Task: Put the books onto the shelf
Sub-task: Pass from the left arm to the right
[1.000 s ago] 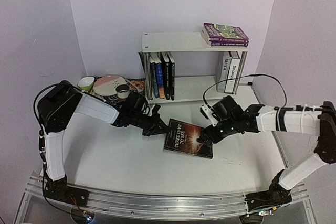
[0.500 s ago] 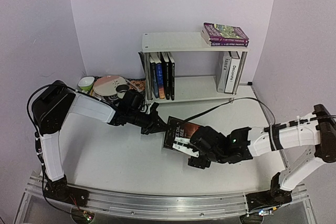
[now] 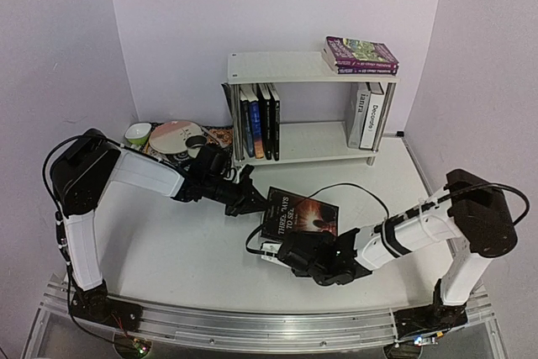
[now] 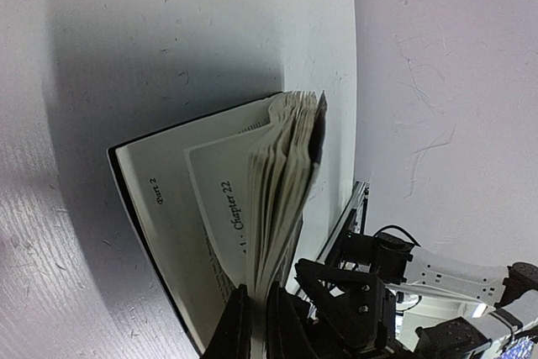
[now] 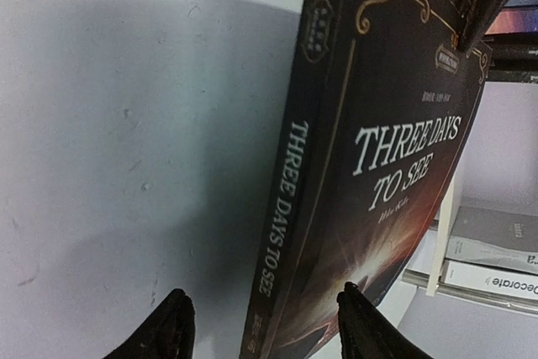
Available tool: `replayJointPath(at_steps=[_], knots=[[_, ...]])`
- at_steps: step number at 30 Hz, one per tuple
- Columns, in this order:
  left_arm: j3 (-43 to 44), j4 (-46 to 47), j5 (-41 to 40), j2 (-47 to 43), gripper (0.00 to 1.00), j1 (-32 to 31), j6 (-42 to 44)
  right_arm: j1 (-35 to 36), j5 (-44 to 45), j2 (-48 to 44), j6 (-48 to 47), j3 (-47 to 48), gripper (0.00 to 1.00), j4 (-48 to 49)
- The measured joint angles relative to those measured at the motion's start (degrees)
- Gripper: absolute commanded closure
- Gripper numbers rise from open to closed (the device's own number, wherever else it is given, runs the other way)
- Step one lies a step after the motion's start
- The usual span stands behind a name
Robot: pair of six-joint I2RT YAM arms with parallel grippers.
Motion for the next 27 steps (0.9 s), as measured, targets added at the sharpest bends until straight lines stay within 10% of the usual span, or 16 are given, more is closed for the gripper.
replayJointPath(at_steps=[9, 20, 27], knots=[[0.00, 0.02, 0.00, 0.00, 0.99, 0.04, 0.00, 0.81, 5.92, 3.41, -2.86, 0.22, 0.99, 5.55], [-3.06, -0.39, -1.29, -5.14, 0.37, 0.92, 1.60, 0.57, 8.37, -4.79, -1.01, -0.98, 1.00, 6.40], [-9.38, 0.11, -6.93, -18.47, 0.24, 1.99, 5.09, -2.36, 4.33, -13.73, 3.58, -2.34, 1.00, 6.10]])
